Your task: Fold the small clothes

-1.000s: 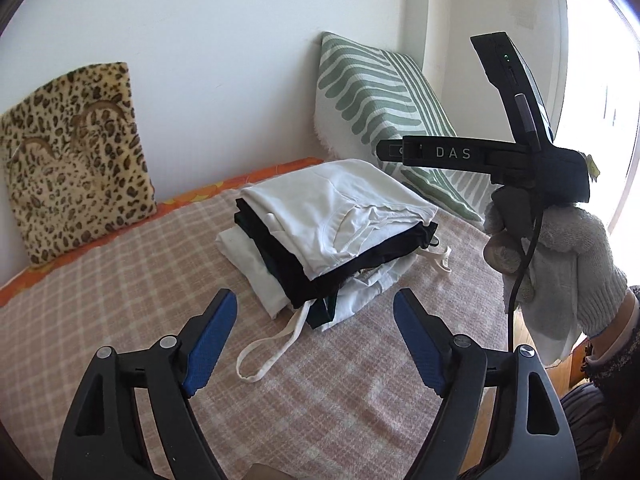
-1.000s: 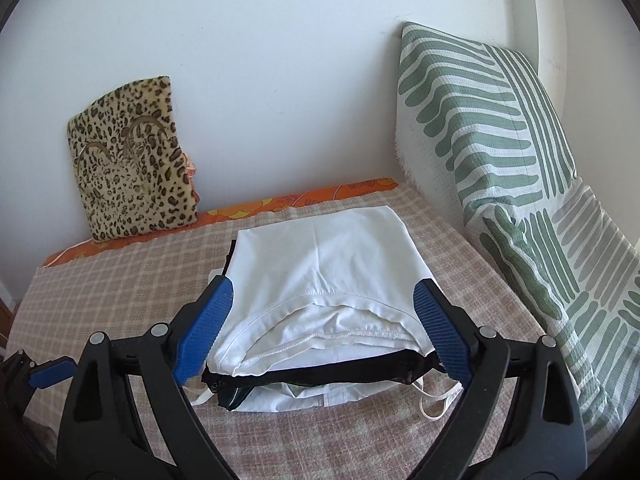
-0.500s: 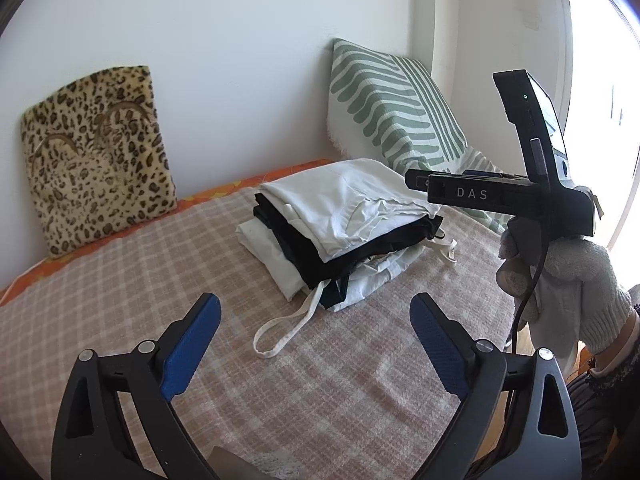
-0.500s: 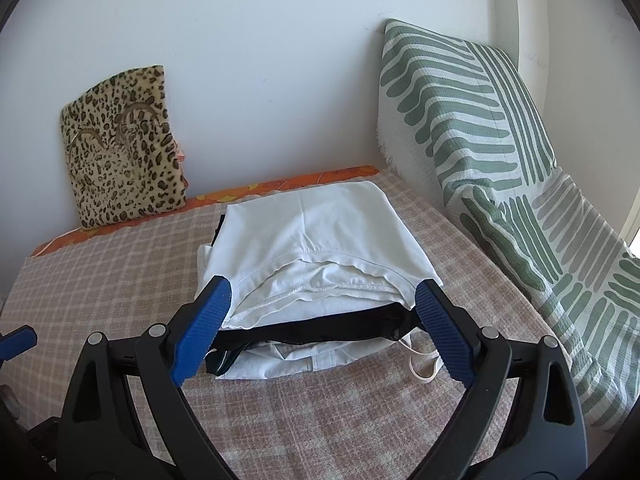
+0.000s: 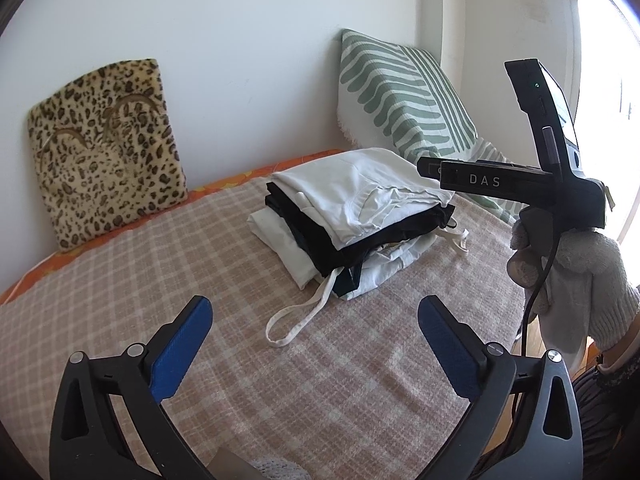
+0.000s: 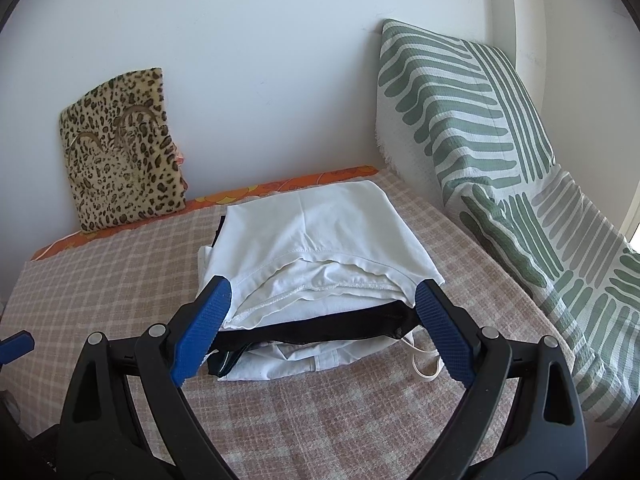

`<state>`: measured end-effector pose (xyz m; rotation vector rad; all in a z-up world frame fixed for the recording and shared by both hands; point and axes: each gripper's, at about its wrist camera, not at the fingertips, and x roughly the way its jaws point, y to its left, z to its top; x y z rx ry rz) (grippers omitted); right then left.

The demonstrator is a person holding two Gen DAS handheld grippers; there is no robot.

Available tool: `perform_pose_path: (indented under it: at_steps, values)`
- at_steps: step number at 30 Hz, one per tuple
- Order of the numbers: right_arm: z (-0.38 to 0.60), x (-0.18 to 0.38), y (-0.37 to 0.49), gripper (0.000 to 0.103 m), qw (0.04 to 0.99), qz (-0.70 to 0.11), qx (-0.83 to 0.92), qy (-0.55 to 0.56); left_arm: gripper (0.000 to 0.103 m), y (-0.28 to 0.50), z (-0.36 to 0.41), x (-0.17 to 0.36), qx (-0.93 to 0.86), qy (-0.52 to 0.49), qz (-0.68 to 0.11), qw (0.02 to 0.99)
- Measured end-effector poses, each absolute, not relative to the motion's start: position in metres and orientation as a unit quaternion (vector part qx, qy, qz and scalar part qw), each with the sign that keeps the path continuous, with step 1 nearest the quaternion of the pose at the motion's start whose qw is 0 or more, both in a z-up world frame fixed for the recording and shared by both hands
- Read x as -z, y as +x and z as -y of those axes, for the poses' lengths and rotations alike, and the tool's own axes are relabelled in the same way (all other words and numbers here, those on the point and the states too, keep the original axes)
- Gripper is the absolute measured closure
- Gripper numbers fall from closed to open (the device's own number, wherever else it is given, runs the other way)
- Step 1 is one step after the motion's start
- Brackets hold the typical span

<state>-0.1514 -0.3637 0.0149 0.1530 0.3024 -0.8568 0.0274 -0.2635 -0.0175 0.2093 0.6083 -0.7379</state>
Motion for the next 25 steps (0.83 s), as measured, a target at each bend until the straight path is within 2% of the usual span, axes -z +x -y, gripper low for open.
perform_pose_path:
  at_steps: [25]
  values:
    - [0.3583,-0.0143,-0.1526,0.008,0.896,-0.141,0.413,0.081,0.001,0.0253,0.2585,0.0175,0.355,0.097,-0.291,0.883]
